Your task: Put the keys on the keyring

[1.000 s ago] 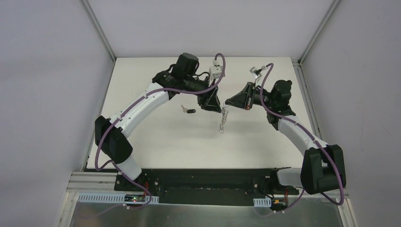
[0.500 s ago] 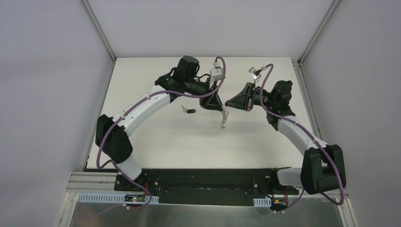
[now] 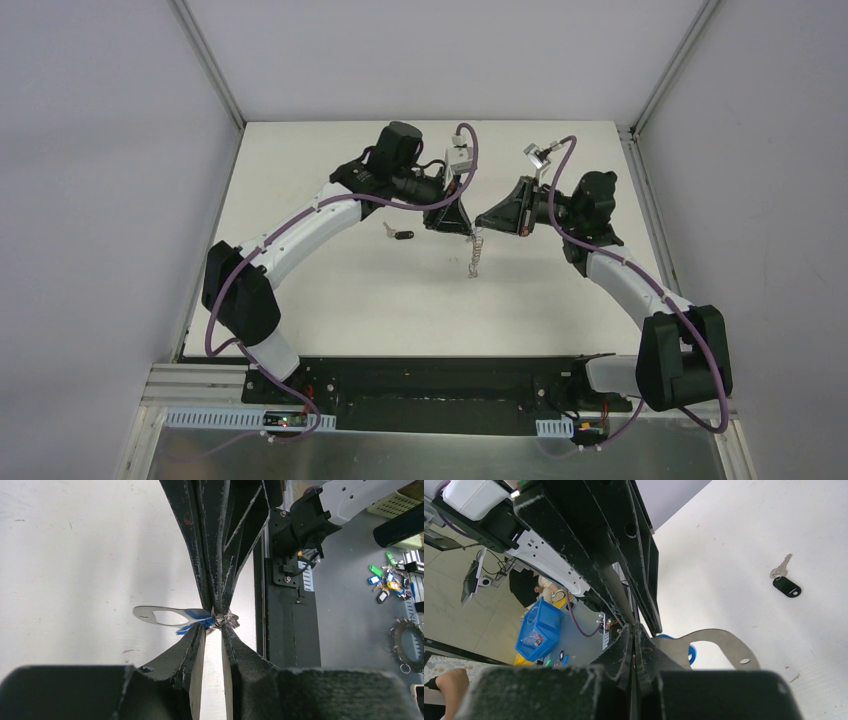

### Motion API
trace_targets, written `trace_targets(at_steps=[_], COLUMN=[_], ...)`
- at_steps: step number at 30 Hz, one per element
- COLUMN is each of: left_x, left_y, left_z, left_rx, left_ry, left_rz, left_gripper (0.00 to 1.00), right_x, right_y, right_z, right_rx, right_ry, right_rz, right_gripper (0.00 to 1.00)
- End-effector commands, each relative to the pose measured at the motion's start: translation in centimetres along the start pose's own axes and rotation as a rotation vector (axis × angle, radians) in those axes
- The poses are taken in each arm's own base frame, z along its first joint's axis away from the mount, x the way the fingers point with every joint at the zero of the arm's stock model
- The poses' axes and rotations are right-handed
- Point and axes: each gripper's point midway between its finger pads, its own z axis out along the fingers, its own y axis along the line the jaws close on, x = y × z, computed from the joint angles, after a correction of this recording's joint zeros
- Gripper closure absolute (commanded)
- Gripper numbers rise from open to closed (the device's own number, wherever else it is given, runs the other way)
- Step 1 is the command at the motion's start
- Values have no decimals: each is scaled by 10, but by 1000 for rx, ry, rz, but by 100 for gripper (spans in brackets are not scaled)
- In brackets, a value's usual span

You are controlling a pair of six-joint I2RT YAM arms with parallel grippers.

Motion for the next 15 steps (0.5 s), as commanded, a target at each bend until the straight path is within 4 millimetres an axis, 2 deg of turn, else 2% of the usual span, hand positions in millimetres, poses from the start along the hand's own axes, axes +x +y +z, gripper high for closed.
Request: trace_targets(at_steps=[1,15], left_x=[-1,-5], left_y=[-8,-6], left_z=[5,15], left_rx=[24,15], left_ry=[-13,-23], left_rz=[39,-12], left_gripper=[81,83], right_x=[-7,-5], right_y=[14,8], right_z=[2,6], right_rx=[-35,-6], right_ry=[-14,-28], right_rz=[-76,-59], right_gripper=[100,100])
